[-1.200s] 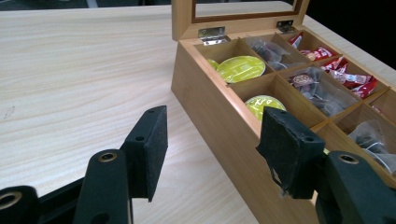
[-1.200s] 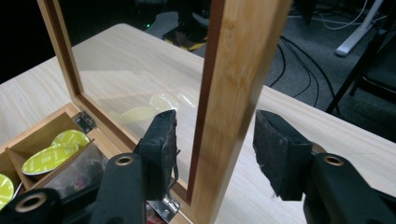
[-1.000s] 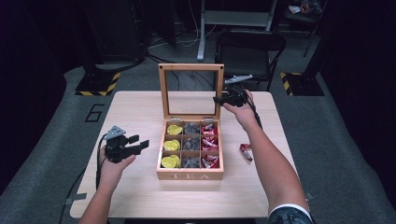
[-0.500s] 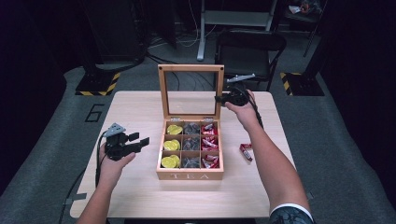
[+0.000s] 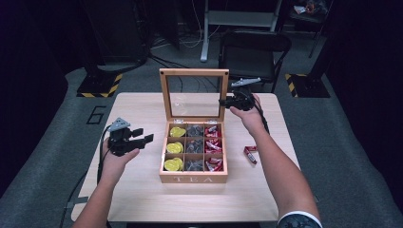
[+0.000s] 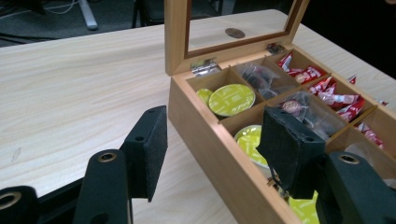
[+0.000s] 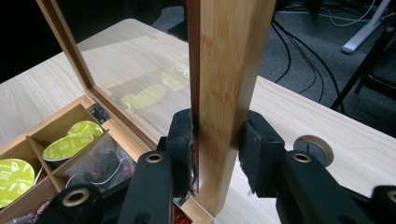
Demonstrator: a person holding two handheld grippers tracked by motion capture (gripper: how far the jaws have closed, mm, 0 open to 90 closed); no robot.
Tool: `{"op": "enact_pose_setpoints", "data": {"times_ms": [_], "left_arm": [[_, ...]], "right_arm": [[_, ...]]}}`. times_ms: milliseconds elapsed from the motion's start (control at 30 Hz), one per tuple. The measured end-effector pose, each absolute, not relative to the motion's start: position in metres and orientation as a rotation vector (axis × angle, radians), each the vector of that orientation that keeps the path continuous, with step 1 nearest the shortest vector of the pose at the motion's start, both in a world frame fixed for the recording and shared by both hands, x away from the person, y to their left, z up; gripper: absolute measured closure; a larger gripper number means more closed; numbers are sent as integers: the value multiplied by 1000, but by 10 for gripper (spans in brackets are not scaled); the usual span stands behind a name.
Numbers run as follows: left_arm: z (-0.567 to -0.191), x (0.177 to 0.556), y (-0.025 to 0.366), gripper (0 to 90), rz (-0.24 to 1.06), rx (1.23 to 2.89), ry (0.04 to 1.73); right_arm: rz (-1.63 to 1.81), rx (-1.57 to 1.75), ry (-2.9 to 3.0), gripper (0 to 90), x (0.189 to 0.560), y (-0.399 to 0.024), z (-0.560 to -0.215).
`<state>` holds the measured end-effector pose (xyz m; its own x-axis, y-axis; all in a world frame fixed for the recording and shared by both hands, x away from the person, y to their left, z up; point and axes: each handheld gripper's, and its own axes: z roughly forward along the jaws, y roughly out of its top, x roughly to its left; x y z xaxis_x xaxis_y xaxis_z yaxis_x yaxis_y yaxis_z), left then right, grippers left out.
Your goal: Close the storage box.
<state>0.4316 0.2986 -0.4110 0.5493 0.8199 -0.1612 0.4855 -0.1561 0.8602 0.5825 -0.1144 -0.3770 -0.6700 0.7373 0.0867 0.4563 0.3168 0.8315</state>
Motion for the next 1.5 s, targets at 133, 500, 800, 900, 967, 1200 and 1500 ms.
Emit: {"op": "enact_pose_setpoints", "data": {"times_ms": [133, 500, 800, 900, 967, 1200, 1500], "left_arm": [[-402, 440, 295, 414, 407, 1820, 1069], [-376, 462, 282, 407, 415, 1821, 1027], [-360, 480, 275, 411, 421, 1813, 1019], [-358, 485, 272, 413, 429, 1827, 1019], [-355, 487, 269, 413, 437, 1829, 1015], [-343, 493, 265, 408, 444, 1831, 996], [-335, 500, 261, 432, 466, 1841, 977]], "right_arm": [[1271, 1064, 2276, 661, 578, -113, -376], [1281, 1036, 2249, 658, 567, -113, -378], [1273, 1016, 2229, 657, 560, -112, -379], [1268, 996, 2225, 656, 558, -112, -380], [1267, 999, 2224, 655, 556, -112, -380], [1254, 982, 2221, 653, 552, -111, -380], [1256, 968, 2214, 649, 547, -111, -381]]}}
